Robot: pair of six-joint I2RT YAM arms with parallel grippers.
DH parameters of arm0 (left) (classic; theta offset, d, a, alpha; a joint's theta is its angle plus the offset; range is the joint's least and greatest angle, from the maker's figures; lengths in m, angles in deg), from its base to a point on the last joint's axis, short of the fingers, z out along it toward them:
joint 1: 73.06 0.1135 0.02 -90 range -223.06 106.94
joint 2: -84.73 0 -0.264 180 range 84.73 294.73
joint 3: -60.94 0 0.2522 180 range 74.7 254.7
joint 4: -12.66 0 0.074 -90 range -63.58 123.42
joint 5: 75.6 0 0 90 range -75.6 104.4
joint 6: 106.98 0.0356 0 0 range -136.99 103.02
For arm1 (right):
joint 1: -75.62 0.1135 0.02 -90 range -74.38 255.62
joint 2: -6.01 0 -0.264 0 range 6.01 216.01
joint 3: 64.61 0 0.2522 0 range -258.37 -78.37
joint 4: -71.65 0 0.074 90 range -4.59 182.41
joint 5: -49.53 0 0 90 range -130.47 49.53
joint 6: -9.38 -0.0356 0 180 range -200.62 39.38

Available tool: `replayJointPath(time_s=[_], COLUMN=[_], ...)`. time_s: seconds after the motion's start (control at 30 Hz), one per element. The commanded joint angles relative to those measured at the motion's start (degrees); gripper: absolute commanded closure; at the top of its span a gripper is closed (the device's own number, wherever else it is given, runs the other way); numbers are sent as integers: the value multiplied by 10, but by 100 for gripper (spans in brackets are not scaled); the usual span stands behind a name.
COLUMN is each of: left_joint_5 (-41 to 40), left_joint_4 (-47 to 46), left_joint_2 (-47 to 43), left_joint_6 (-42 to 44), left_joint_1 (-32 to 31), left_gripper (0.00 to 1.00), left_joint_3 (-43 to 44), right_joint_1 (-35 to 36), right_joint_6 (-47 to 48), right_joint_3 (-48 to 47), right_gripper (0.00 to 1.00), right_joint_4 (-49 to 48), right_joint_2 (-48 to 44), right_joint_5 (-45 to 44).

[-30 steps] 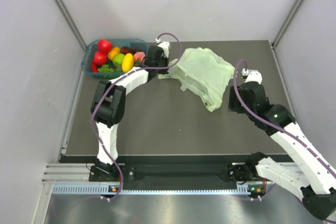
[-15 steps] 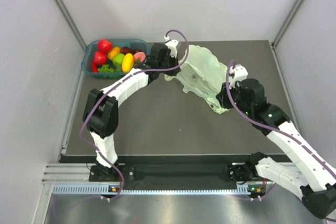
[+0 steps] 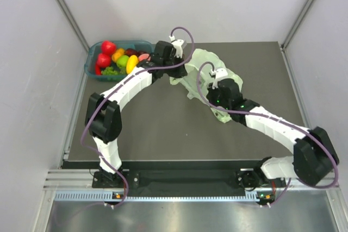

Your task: Place the fake fruits into the plastic bag and tie a complex knot

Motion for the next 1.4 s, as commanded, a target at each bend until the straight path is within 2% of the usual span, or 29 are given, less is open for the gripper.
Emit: replayJointPath(time_s=[0.0, 0.13, 0.17, 0.37, 0.43, 0.53, 0.67, 0.77, 0.8, 0.9, 0.93, 0.97, 1.03, 1.07, 1.17, 1.27, 1.33, 1.37], left_joint_5=[24, 23, 21, 29, 29, 16, 8, 4, 20, 55, 55, 57, 69, 71, 76, 77, 77, 80], left_joint_4=[25, 35, 44, 64, 76, 89, 95, 79, 72, 42, 42, 42, 43, 50, 62, 68, 68, 67], left_joint_2=[-34, -41, -42, -36, -35, -34, -29, -33, -33, -35, -33, -31, -27, -24, -17, -16, -19, -20], left_joint_6=[-19, -20, -19, -18, -14, -3, 6, 8, 6, 9, 13, 23, 28, 31, 47, 58, 59, 62], left_joint_1=[1, 2, 2, 26, 43, 65, 92, 94, 94, 83, 77, 73, 66, 66, 65, 65, 65, 64], left_gripper=[100, 100, 100, 100, 100, 100, 100, 100, 100, 100, 100, 100, 100, 100, 100, 100, 100, 100], left_joint_3=[21, 22, 23, 41, 45, 44, 33, 14, 6, 2, 7, 10, 22, 28, 47, 54, 53, 54], right_joint_1=[21, 21, 20, 15, 3, -15, -30, -35, -35, -25, -21, -10, -2, -1, -1, -1, 2, 6], right_joint_6=[-6, -29, -39, -158, -219, -243, -286, -270, -251, -165, -140, -98, -74, -52, -17, 27, 63, 95], right_joint_3=[11, 2, -5, 13, 25, 58, 65, 80, 82, 82, 82, 80, 73, 74, 59, 44, 46, 45], right_gripper=[100, 100, 100, 100, 100, 100, 100, 100, 100, 100, 100, 91, 76, 63, 55, 53, 44, 33], right_joint_4=[-148, -163, -158, -100, -80, -75, -6, -17, -49, -123, -141, -153, -162, -164, -135, -109, -117, -119], right_joint_2=[44, 114, 135, 161, 152, 119, 83, 59, 54, 47, 42, 38, 20, 14, -11, -36, -62, -67], right_joint_5=[-64, -167, -222, -409, -436, -444, -485, -467, -454, -354, -294, -264, -196, -171, -122, -82, -38, -42])
